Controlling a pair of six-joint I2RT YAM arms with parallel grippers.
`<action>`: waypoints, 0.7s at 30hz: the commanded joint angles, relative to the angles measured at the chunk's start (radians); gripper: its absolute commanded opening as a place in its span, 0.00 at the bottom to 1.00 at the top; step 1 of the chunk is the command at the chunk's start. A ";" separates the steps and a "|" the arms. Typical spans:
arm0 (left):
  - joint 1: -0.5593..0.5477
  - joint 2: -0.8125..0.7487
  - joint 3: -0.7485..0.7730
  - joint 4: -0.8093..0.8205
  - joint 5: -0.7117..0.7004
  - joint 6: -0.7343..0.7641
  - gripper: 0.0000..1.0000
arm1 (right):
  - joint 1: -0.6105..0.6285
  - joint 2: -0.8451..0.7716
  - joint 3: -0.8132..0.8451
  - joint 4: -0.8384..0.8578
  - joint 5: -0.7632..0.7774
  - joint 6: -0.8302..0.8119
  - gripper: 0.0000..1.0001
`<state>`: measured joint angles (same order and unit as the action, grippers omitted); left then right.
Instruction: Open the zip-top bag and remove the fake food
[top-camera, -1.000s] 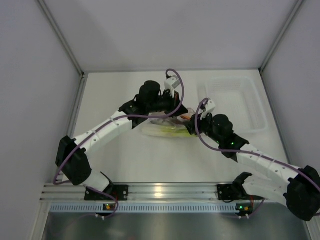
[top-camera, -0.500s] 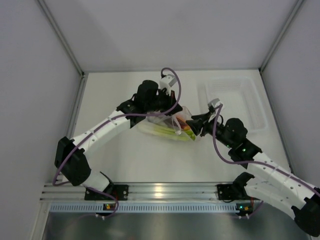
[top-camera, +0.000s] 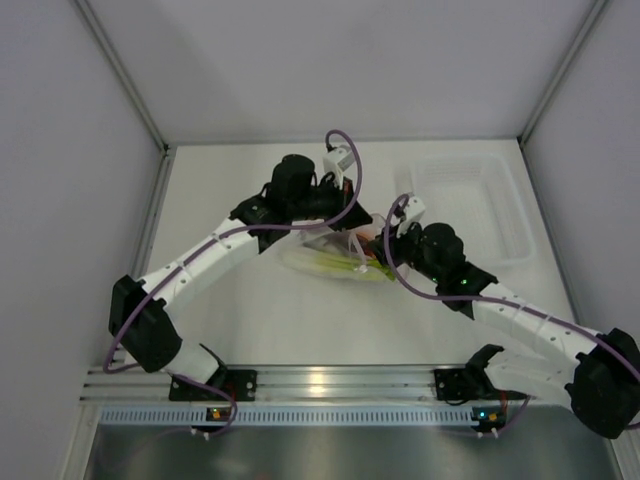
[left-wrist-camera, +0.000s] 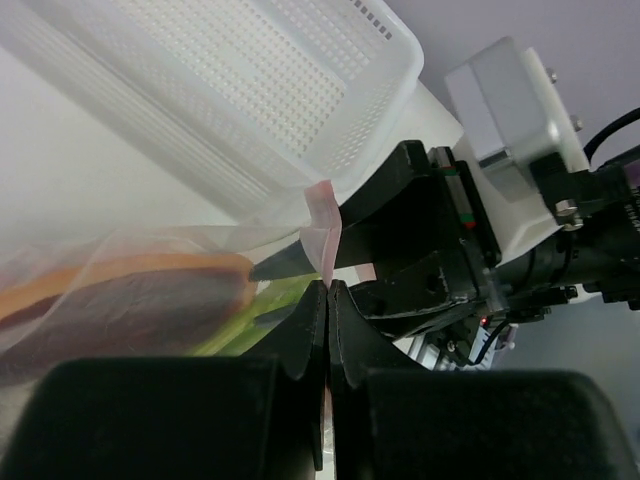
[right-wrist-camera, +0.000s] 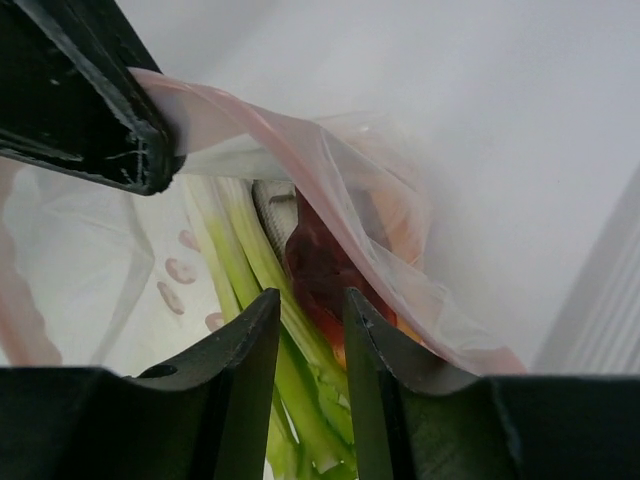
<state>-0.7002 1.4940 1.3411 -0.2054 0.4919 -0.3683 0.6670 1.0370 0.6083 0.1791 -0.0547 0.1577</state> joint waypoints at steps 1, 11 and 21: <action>0.001 -0.063 0.046 0.035 0.056 -0.018 0.00 | 0.011 0.026 -0.004 0.088 -0.019 -0.018 0.34; 0.002 -0.046 0.044 0.104 0.023 -0.086 0.00 | 0.057 0.144 0.019 0.031 0.076 -0.121 0.46; 0.004 0.009 0.052 0.195 0.315 -0.126 0.00 | 0.134 0.156 -0.028 0.187 0.196 -0.263 0.54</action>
<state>-0.6827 1.5017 1.3514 -0.1577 0.6350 -0.4725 0.7456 1.1873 0.5869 0.2783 0.1055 -0.0059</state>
